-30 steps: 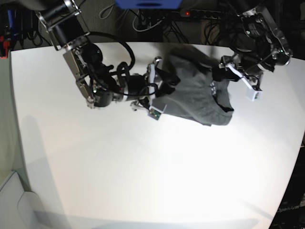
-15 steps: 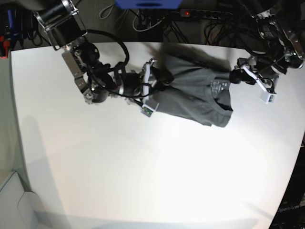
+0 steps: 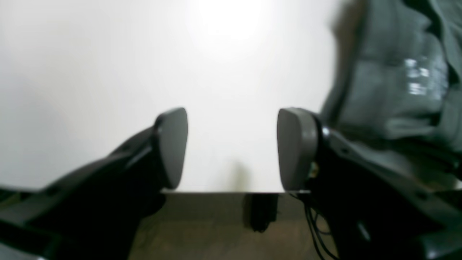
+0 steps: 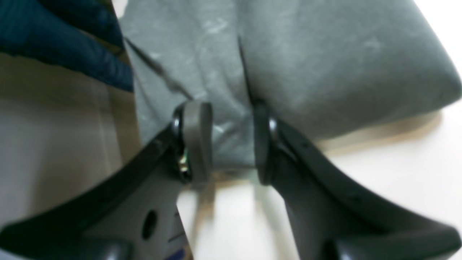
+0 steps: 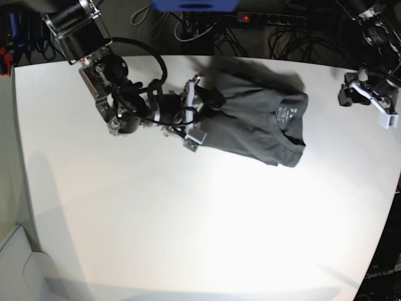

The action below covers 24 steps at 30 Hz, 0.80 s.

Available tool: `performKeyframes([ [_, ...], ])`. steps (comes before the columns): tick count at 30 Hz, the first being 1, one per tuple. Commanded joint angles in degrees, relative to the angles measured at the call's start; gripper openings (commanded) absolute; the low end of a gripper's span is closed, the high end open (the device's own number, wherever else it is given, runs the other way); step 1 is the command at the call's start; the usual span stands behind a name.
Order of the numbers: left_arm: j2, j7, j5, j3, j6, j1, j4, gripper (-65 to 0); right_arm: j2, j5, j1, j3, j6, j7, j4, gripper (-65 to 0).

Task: Layout the t-shirt on the table in an organized manner, then fold the t-shirt properly
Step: 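Release the bundle and pull both grippers back from the shirt, then lower the left gripper to the bundle's collar edge and grasp it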

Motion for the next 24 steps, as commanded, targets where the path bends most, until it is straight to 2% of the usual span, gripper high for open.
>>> performKeyframes([
  [1, -1.75, -0.51, -0.79, -1.25, 0.07, 0.31, 0.94, -27.3, 0.01, 1.62, 0.96, 0.16, 0.41, 0.99, 2.96, -46.5],
  [5, -2.36, -0.42, -0.79, -4.41, 0.07, 0.74, 0.94, -27.5, 0.54, 1.71, 0.26, 0.25, 0.41, 0.46, 10.52, -46.8],
  [8, -2.01, 2.40, -0.88, -5.03, 0.07, 1.80, 1.03, -28.5, 1.06, 1.71, -0.80, 0.34, 0.41, -1.03, 14.65, -46.9],
  [10, -1.48, 4.42, -0.88, -4.68, 0.07, 2.06, 2.08, -34.0, 1.33, 1.71, -1.85, 2.09, 0.41, -1.65, 16.06, -46.9],
  [13, 2.03, 5.03, -0.79, -3.89, 0.07, 2.24, 5.07, -47.6, 0.98, 1.71, -4.14, 7.63, 0.41, -2.17, 16.68, -47.3],
  [16, 4.41, 5.12, -0.79, -3.80, 0.07, 3.38, 8.59, -62.0, 1.15, 1.71, -5.28, 11.85, 0.41, -2.26, 16.68, -52.1],
  [17, 5.11, 5.12, -0.79, -3.10, 0.07, 3.82, 9.82, -65.0, 1.24, 1.71, -5.81, 12.99, 0.41, -2.26, 16.68, -54.6],
  [21, 5.99, 5.03, -0.26, 2.09, 0.07, 4.88, 13.95, -65.0, 1.33, 1.62, -6.51, 17.13, 0.41, -2.26, 16.24, -64.4],
  [24, 6.43, 4.59, -0.26, 7.28, 0.07, 6.90, 15.71, -64.9, 1.33, 1.62, -7.39, 19.15, 0.41, -4.46, 16.24, -65.0],
])
